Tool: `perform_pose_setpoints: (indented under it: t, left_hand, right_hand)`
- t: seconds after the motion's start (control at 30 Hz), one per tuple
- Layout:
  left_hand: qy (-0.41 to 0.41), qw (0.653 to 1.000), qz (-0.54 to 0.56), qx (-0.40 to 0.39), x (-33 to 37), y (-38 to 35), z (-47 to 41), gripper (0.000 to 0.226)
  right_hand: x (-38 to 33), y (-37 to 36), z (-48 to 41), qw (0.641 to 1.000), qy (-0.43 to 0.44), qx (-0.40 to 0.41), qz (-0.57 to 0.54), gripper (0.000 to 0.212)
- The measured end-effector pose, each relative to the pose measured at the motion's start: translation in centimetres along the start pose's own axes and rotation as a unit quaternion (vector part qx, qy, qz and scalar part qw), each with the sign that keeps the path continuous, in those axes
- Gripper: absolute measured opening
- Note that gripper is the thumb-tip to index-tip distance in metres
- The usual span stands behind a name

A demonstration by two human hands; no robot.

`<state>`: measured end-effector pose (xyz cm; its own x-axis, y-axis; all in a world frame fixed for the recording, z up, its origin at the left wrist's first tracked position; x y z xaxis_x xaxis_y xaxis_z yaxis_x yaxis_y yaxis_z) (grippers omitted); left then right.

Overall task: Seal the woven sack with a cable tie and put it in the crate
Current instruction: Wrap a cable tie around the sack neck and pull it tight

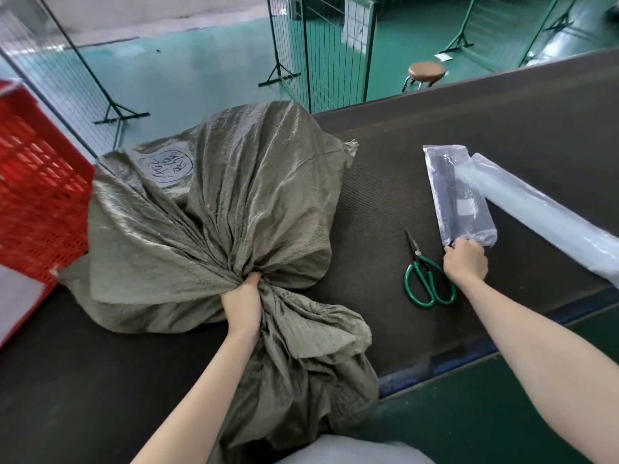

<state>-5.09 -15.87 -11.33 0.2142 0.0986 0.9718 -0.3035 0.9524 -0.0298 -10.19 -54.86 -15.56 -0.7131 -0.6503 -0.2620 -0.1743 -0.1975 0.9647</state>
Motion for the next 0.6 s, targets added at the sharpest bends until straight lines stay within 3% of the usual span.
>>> perform_pose_setpoints:
  t: [0.33, 0.5, 0.6]
  left_hand:
    - [0.010, 1.000, 0.006, -0.017, -0.4, 0.6, -0.3, 0.053]
    - [0.051, 0.998, 0.011, -0.022, -0.5, 0.9, -0.3, 0.048]
    - [0.085, 0.995, 0.006, -0.046, -0.6, 1.3, -0.4, 0.049]
  right_hand:
    - [-0.2, 0.7, 2.2, 0.998, 0.030, 0.043, -0.040, 0.033]
    - [-1.3, 0.9, 3.4, 0.980, 0.145, 0.099, -0.099, 0.023]
    - [-3.3, 1.2, 4.8, 0.958, 0.207, 0.090, -0.177, 0.020]
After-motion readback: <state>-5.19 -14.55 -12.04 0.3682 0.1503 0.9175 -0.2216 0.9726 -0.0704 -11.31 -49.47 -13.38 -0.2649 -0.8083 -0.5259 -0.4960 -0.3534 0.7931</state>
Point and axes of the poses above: each hand's wrist, its own z-axis away from the middle knuckle, its own y-axis out of the back of the hand, x = y × z, the point moved 2 cm from there along -z, towards the middle knuckle, and after that the axes turned 4 degrees about y, right-handed, at the moved point
